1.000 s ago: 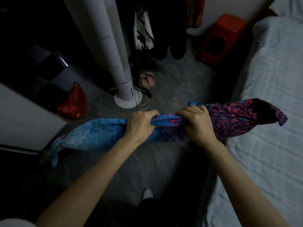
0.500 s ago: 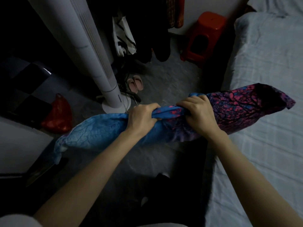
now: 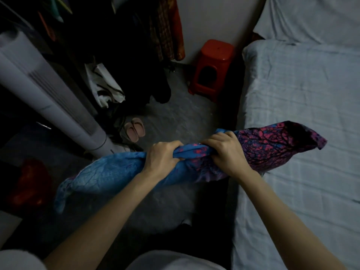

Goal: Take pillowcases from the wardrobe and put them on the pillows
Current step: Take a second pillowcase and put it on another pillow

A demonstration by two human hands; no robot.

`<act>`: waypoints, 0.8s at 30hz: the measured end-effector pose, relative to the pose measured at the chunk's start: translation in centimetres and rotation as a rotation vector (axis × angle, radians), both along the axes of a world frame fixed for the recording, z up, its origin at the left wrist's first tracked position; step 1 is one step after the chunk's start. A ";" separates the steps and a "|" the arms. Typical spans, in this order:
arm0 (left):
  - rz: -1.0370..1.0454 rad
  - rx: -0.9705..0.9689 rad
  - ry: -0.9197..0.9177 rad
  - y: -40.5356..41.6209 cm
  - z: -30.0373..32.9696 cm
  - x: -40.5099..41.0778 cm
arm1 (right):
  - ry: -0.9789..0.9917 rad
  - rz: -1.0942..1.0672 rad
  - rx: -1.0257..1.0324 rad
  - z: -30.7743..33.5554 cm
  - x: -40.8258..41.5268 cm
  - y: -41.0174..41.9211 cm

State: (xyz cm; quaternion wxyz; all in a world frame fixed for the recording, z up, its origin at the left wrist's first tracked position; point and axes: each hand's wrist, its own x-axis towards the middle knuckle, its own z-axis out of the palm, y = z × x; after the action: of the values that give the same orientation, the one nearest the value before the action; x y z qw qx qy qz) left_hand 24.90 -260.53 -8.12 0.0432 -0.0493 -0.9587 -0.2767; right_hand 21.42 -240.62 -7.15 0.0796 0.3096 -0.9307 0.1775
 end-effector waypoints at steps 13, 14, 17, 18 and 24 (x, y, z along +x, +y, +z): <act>-0.154 0.046 0.024 4.7 1.4 -21.0 | 0.078 -0.148 -0.023 1.4 -17.7 5.3; -0.179 0.052 0.027 4.9 1.4 -23.0 | 0.086 -0.166 -0.018 1.5 -19.3 5.6; -0.240 0.077 0.027 5.8 1.8 -28.9 | 0.093 -0.230 -0.014 2.0 -24.2 6.5; -0.255 0.084 0.024 6.2 1.9 -30.6 | 0.093 -0.244 -0.006 2.3 -25.7 6.9; -0.353 0.096 0.079 8.4 3.1 -40.5 | 0.157 -0.330 0.000 3.9 -33.6 9.0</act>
State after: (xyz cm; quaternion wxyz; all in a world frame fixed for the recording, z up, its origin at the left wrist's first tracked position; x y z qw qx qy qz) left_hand -15.63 -252.11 -5.05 0.0340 -0.2256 -0.9183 -0.3235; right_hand -12.21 -231.65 -3.27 0.1802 0.1654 -0.9598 0.1374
